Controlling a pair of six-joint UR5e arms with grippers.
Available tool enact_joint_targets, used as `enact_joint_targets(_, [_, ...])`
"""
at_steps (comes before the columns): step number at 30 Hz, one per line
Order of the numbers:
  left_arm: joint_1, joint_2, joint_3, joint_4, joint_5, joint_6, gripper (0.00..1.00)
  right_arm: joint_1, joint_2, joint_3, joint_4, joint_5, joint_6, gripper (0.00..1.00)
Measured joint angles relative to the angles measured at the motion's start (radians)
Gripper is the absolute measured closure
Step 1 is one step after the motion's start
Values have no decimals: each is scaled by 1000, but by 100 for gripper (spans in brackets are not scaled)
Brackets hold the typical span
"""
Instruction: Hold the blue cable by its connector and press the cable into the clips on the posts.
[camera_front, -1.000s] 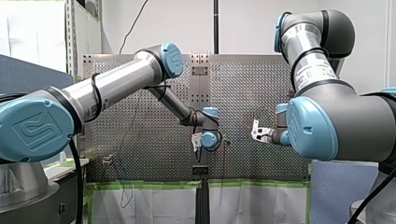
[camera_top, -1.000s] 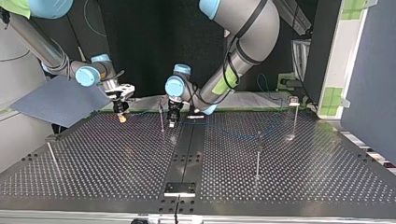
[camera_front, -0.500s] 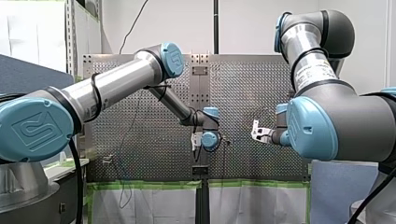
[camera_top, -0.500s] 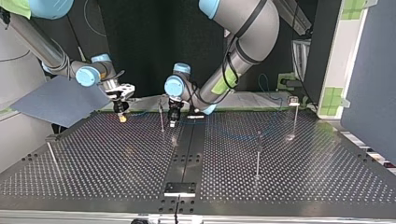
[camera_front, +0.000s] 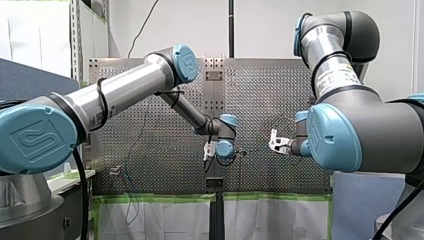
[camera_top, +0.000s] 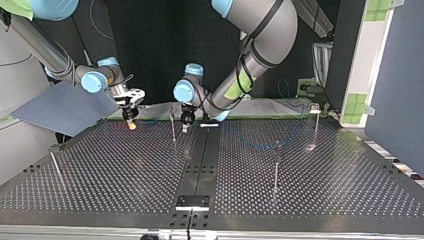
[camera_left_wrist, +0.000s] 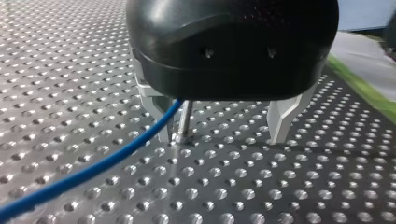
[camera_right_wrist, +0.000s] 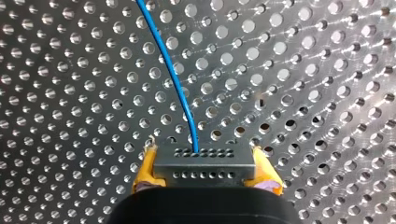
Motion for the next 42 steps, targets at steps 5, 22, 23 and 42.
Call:
enact_joint_targets(5, [-13,3,-11,-44,-43,36,0,0,0,0,17,0,-1,100])
enact_joint_targets(22, [-89,131,-156,-11,-48,-8,0,4,0,0,39,-2,-11,100])
enact_joint_targets(23, [-97,135,-165,-3,-50,-12,0,4,-1,0,39,-2,-11,100])
enact_joint_targets(42, [-135,143,-297,31,-53,-38,0,6,0,0,46,-6,-12,100])
